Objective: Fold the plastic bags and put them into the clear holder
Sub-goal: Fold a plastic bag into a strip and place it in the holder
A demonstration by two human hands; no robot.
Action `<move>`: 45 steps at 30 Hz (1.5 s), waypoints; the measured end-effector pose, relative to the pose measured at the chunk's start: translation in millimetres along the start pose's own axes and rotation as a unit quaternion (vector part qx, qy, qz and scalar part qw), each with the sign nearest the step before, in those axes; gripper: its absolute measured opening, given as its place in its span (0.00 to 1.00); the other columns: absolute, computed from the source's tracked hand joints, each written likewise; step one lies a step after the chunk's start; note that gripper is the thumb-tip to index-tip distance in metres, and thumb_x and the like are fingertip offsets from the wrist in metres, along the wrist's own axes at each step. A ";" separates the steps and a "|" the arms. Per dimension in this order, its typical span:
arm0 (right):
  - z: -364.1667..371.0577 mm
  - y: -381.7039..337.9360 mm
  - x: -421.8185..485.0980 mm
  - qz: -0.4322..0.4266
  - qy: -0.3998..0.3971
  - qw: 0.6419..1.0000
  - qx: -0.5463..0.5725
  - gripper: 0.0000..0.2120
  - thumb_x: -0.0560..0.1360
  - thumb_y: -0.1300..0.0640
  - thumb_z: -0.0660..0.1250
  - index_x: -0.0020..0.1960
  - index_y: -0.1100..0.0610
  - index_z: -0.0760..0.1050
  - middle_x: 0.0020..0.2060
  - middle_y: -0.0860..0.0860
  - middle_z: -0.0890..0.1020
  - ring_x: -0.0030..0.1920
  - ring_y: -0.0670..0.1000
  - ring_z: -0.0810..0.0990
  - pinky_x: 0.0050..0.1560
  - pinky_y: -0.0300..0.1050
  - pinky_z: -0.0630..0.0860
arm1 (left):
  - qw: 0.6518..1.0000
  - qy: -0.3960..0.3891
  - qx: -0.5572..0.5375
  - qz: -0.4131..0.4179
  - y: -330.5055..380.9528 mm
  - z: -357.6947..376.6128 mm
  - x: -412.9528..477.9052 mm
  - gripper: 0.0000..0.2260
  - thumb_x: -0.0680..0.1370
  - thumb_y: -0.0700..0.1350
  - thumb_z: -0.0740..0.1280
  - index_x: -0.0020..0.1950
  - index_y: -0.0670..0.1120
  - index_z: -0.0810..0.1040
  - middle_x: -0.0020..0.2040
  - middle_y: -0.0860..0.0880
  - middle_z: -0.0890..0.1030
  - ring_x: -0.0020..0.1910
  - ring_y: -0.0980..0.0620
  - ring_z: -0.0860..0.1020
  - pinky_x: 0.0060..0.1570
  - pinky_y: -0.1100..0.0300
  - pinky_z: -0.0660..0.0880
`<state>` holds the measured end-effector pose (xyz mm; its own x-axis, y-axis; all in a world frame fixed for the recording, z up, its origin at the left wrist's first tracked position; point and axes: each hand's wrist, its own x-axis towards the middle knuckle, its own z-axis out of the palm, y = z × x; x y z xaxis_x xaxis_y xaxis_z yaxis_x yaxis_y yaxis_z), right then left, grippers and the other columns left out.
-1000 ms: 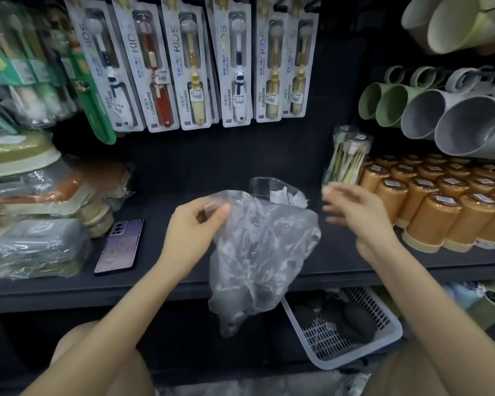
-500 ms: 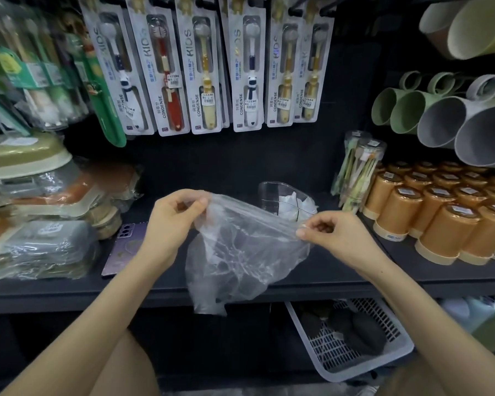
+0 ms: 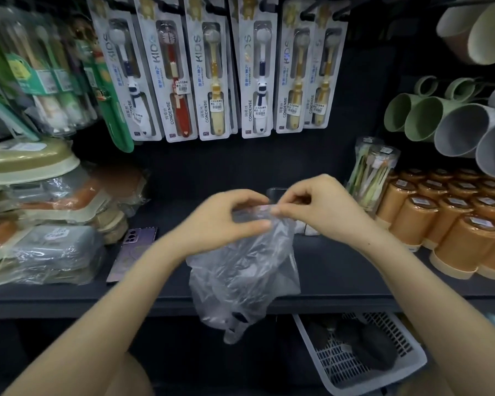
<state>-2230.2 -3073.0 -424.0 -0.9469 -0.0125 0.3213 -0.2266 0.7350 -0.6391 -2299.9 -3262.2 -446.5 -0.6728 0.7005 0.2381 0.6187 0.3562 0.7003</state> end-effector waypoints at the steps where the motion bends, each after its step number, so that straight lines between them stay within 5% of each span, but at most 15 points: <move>1: 0.3 -1.6 1.9 -0.007 0.011 1.000 0.010 0.07 0.73 0.50 0.71 0.39 0.52 0.84 0.30 0.48 0.82 0.31 0.41 0.76 0.33 0.39 0.73 | 1.000 0.024 -0.003 0.013 3.8 10.7 6.4 0.12 0.74 0.50 0.73 0.55 0.49 0.81 0.49 0.56 0.82 0.49 0.61 0.79 0.52 0.67 0.73; 3: 1.3 4.2 -1.9 -0.019 0.069 0.996 0.050 0.06 0.77 0.52 0.67 0.43 0.49 0.82 0.33 0.43 0.82 0.34 0.40 0.77 0.35 0.35 0.72 | 0.994 0.097 -0.056 0.009 1.7 20.4 13.8 0.03 0.75 0.45 0.72 0.46 0.45 0.82 0.38 0.54 0.80 0.36 0.57 0.76 0.42 0.60 0.72; 6: 9.9 26.5 -22.6 -0.020 0.142 0.987 0.076 0.04 0.76 0.49 0.66 0.46 0.40 0.77 0.43 0.36 0.82 0.43 0.43 0.79 0.44 0.36 0.74 | 0.970 0.174 -0.165 -0.039 -11.8 21.3 14.3 0.06 0.75 0.42 0.71 0.41 0.40 0.79 0.33 0.51 0.75 0.33 0.56 0.72 0.39 0.58 0.68; 11: 41.8 62.1 -53.4 -0.010 0.040 0.997 0.067 0.13 0.67 0.36 0.67 0.50 0.38 0.76 0.51 0.34 0.77 0.58 0.39 0.73 0.58 0.31 0.65 | 0.926 0.227 -0.297 -0.061 -22.6 12.2 6.4 0.14 0.70 0.47 0.74 0.40 0.37 0.76 0.37 0.43 0.73 0.38 0.46 0.71 0.42 0.51 0.68; 14: 58.4 67.2 -50.4 0.021 -0.004 0.995 0.095 0.16 0.66 0.41 0.74 0.52 0.35 0.74 0.51 0.30 0.75 0.58 0.38 0.72 0.59 0.32 0.65 | 0.904 0.231 -0.354 -0.071 -26.7 3.1 1.2 0.13 0.67 0.51 0.74 0.40 0.42 0.79 0.41 0.41 0.75 0.41 0.42 0.72 0.45 0.46 0.70; 17: 67.6 71.3 -42.4 0.025 -0.007 0.995 0.099 0.08 0.70 0.51 0.75 0.42 0.39 0.78 0.43 0.36 0.81 0.50 0.42 0.75 0.59 0.45 0.69 | 0.894 0.250 -0.364 -0.075 -33.1 -5.1 -4.4 0.08 0.70 0.45 0.75 0.39 0.44 0.78 0.37 0.42 0.76 0.36 0.47 0.76 0.39 0.56 0.75; 20: 71.9 80.2 -42.9 0.005 -0.033 0.997 0.063 0.06 0.72 0.50 0.72 0.38 0.41 0.78 0.42 0.39 0.82 0.50 0.44 0.75 0.62 0.55 0.68 | 0.875 0.278 -0.387 -0.091 -42.3 -15.1 -10.8 0.06 0.75 0.42 0.69 0.38 0.45 0.77 0.34 0.48 0.76 0.32 0.54 0.76 0.34 0.61 0.75; 23: 69.0 82.4 -47.2 -0.002 -0.015 0.994 0.106 0.04 0.70 0.43 0.67 0.42 0.41 0.76 0.50 0.37 0.80 0.58 0.42 0.74 0.65 0.49 0.65 | 0.871 0.295 -0.378 -0.108 -53.8 -22.1 -13.4 0.09 0.75 0.43 0.70 0.35 0.47 0.77 0.32 0.50 0.76 0.30 0.55 0.75 0.34 0.62 0.73; 27: 77.3 69.0 -36.9 0.007 -0.033 0.990 0.136 0.24 0.64 0.34 0.69 0.59 0.30 0.68 0.61 0.32 0.71 0.67 0.39 0.66 0.67 0.40 0.62 | 0.871 0.291 -0.378 -0.121 -55.4 -9.7 -10.3 0.10 0.77 0.43 0.68 0.37 0.44 0.73 0.30 0.52 0.75 0.28 0.57 0.73 0.31 0.65 0.72; 29: 92.6 63.4 -24.9 -0.021 -0.036 0.996 0.078 0.19 0.65 0.35 0.71 0.54 0.30 0.71 0.60 0.32 0.71 0.65 0.39 0.66 0.67 0.41 0.60 | 0.869 0.273 -0.395 -0.116 -53.5 -2.0 -8.0 0.10 0.75 0.45 0.70 0.36 0.45 0.73 0.32 0.50 0.74 0.30 0.55 0.72 0.33 0.62 0.72; 32: 106.7 67.2 -16.6 -0.028 -0.005 0.998 0.055 0.05 0.71 0.47 0.73 0.43 0.48 0.80 0.56 0.37 0.75 0.59 0.39 0.69 0.64 0.43 0.59 | 0.851 0.280 -0.431 -0.111 -52.5 -0.1 -4.3 0.10 0.77 0.41 0.67 0.36 0.45 0.73 0.32 0.49 0.74 0.31 0.54 0.73 0.33 0.61 0.73; 36: 94.0 87.8 -26.5 -0.006 -0.012 0.995 0.097 0.06 0.76 0.56 0.69 0.41 0.49 0.77 0.48 0.40 0.80 0.55 0.40 0.74 0.58 0.39 0.67 | 0.823 0.317 -0.458 -0.109 -68.1 -18.5 -7.0 0.09 0.78 0.38 0.65 0.37 0.46 0.76 0.32 0.52 0.78 0.33 0.55 0.76 0.38 0.61 0.75; 39: 74.9 93.9 -33.7 0.016 -0.027 0.989 0.145 0.07 0.76 0.58 0.70 0.39 0.50 0.77 0.44 0.42 0.82 0.50 0.42 0.79 0.56 0.37 0.72 | 0.812 0.325 -0.470 -0.121 -84.1 -32.9 -13.5 0.14 0.77 0.39 0.66 0.31 0.49 0.76 0.30 0.53 0.75 0.29 0.57 0.73 0.31 0.66 0.72; 45: 40.2 92.4 -34.3 0.076 -0.018 0.944 0.319 0.02 0.65 0.61 0.72 0.36 0.58 0.80 0.31 0.49 0.81 0.34 0.45 0.78 0.39 0.34 0.75 | 0.816 0.325 -0.454 -0.153 -106.4 -43.1 -24.6 0.15 0.76 0.44 0.67 0.29 0.51 0.74 0.30 0.55 0.74 0.33 0.57 0.74 0.38 0.64 0.73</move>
<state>-2227.8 -3031.9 -522.2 -0.9842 0.0286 0.1746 -0.1673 0.1714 -0.9709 -2366.7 -3343.9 -497.9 -0.9947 0.0844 0.0591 0.0251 -0.3584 0.9332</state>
